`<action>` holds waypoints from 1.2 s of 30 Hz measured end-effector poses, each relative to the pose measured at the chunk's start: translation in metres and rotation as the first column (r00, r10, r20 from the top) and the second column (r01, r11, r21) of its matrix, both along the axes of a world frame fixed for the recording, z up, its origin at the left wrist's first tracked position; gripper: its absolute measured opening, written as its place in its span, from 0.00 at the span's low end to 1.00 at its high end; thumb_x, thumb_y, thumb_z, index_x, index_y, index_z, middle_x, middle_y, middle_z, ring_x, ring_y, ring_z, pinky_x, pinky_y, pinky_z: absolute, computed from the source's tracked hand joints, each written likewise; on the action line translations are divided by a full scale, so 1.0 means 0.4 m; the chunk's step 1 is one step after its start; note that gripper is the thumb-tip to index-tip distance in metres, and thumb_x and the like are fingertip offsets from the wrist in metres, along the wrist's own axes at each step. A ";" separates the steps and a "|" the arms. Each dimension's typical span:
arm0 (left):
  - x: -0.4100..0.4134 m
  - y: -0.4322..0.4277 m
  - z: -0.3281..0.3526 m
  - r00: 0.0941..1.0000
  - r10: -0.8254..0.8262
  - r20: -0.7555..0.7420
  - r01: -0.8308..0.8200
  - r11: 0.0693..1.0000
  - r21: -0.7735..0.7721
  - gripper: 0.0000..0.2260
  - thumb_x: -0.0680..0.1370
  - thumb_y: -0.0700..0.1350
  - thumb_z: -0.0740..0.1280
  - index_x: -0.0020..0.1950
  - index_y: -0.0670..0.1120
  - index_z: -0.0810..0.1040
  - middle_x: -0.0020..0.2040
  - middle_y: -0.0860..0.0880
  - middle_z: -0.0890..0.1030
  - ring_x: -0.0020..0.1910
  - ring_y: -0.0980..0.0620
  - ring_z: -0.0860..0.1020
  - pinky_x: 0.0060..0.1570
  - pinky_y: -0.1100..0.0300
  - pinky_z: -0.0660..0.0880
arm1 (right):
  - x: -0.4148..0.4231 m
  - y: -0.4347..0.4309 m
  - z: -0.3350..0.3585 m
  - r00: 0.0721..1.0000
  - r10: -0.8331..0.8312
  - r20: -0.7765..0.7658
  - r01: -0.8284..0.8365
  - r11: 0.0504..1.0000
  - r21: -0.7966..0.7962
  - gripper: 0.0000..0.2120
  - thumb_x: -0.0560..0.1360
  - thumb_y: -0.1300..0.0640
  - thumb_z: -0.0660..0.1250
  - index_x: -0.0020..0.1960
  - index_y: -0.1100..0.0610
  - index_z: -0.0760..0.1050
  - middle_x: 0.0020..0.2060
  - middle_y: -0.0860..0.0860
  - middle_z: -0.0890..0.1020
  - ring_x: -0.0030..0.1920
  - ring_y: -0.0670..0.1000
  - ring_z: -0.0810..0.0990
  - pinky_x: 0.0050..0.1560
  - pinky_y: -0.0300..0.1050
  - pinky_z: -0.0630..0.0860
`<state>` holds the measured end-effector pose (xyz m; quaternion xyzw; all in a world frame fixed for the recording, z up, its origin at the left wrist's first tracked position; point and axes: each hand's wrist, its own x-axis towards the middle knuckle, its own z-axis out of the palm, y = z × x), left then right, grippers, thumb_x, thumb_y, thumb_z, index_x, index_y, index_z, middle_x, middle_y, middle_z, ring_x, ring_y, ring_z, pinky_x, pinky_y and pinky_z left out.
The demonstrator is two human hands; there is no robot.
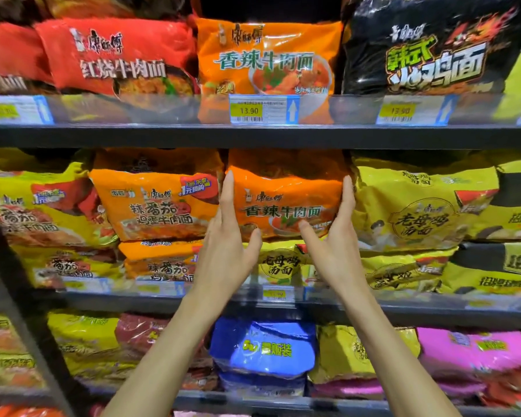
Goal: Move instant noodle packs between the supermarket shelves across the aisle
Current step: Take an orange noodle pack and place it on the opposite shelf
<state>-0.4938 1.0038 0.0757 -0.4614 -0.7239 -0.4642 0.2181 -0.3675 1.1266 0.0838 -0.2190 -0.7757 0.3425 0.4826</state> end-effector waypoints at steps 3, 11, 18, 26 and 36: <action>-0.009 0.005 0.001 1.000 0.008 0.003 -0.008 0.999 -0.035 0.47 0.80 0.47 0.68 0.79 0.62 0.31 0.75 0.44 0.70 0.65 0.44 0.76 0.55 0.55 0.74 | -0.030 0.015 -0.002 0.999 -0.032 -0.029 0.033 0.999 0.033 0.47 0.78 0.56 0.69 0.80 0.43 0.37 0.79 0.47 0.53 0.67 0.34 0.55 0.69 0.41 0.60; -0.025 0.014 0.001 0.999 0.030 -0.031 -0.033 0.995 -0.096 0.51 0.79 0.49 0.71 0.80 0.58 0.29 0.69 0.45 0.71 0.52 0.51 0.70 0.46 0.58 0.72 | -0.051 0.034 -0.019 0.996 -0.086 -0.032 0.088 0.992 0.086 0.53 0.74 0.56 0.74 0.79 0.39 0.36 0.80 0.50 0.53 0.77 0.51 0.60 0.70 0.49 0.64; -0.042 0.009 -0.005 1.000 0.028 -0.008 -0.029 0.998 -0.060 0.53 0.76 0.49 0.74 0.79 0.59 0.31 0.68 0.42 0.74 0.52 0.47 0.74 0.47 0.57 0.71 | -0.036 0.008 -0.029 0.993 -0.117 -0.032 0.122 0.972 0.199 0.52 0.74 0.59 0.74 0.80 0.40 0.38 0.72 0.50 0.60 0.62 0.39 0.65 0.60 0.42 0.71; -0.041 -0.014 0.002 0.992 -0.066 0.104 0.071 0.997 -0.042 0.54 0.77 0.45 0.74 0.77 0.65 0.30 0.80 0.42 0.64 0.69 0.39 0.75 0.65 0.45 0.73 | -0.020 -0.023 -0.040 0.982 -0.187 -0.014 0.181 0.930 0.320 0.51 0.77 0.63 0.70 0.78 0.37 0.36 0.70 0.60 0.61 0.60 0.59 0.79 0.52 0.55 0.81; -0.001 -0.050 -0.023 0.977 -0.138 0.160 0.134 0.990 0.036 0.50 0.78 0.42 0.73 0.78 0.67 0.36 0.73 0.56 0.65 0.45 0.67 0.74 0.54 0.64 0.67 | 0.006 -0.020 -0.074 0.993 -0.109 -0.047 0.118 0.948 0.294 0.49 0.76 0.64 0.71 0.79 0.35 0.42 0.72 0.54 0.61 0.72 0.60 0.69 0.61 0.61 0.77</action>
